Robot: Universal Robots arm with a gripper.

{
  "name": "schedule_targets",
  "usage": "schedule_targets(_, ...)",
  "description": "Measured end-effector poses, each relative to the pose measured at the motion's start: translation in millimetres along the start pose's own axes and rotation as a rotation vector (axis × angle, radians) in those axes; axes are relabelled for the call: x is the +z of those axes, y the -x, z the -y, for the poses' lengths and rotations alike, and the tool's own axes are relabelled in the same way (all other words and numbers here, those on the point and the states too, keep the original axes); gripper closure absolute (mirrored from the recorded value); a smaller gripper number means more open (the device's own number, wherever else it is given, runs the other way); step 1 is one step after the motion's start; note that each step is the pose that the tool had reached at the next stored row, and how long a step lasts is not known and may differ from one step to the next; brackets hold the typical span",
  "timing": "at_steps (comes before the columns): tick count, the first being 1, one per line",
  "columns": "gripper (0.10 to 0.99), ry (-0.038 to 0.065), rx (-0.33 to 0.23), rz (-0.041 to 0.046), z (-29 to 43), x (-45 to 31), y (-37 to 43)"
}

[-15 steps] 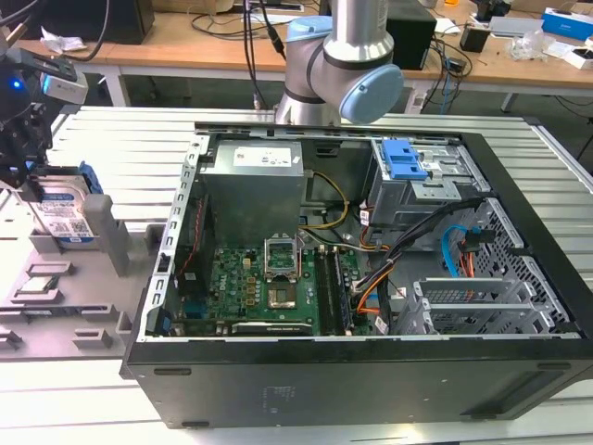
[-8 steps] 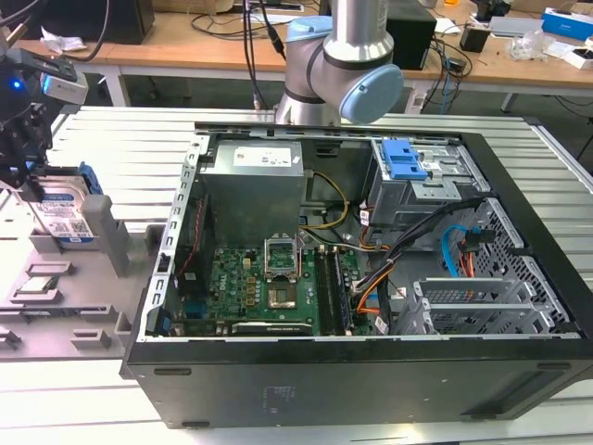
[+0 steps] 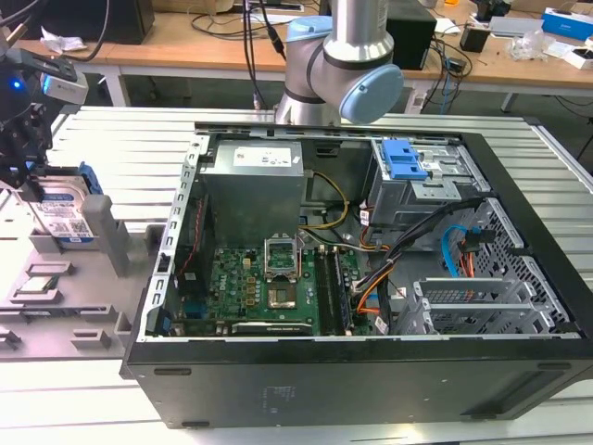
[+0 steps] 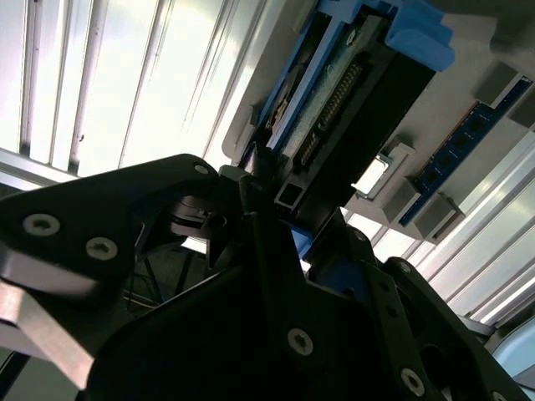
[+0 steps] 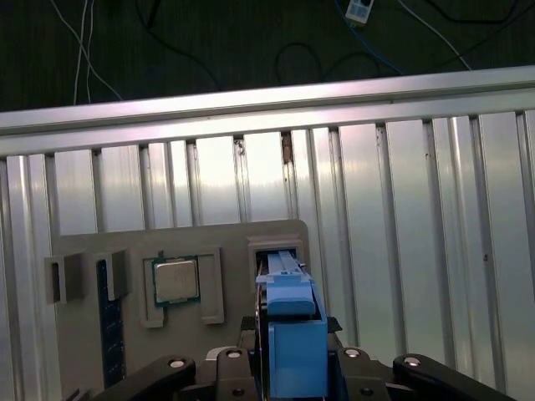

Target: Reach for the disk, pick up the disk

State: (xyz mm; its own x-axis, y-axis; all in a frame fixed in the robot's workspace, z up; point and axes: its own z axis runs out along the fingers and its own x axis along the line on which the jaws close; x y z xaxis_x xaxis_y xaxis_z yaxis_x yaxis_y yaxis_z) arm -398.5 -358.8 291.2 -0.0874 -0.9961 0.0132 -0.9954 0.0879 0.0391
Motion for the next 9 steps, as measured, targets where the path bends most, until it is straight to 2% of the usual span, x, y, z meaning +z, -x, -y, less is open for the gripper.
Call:
schedule_targets(2,0.714,0.0,0.0,0.0002,0.0,-0.1,0.0)
schedule_targets(9,0.714,0.0,0.0,0.0,-0.1,-8.3,-0.1)
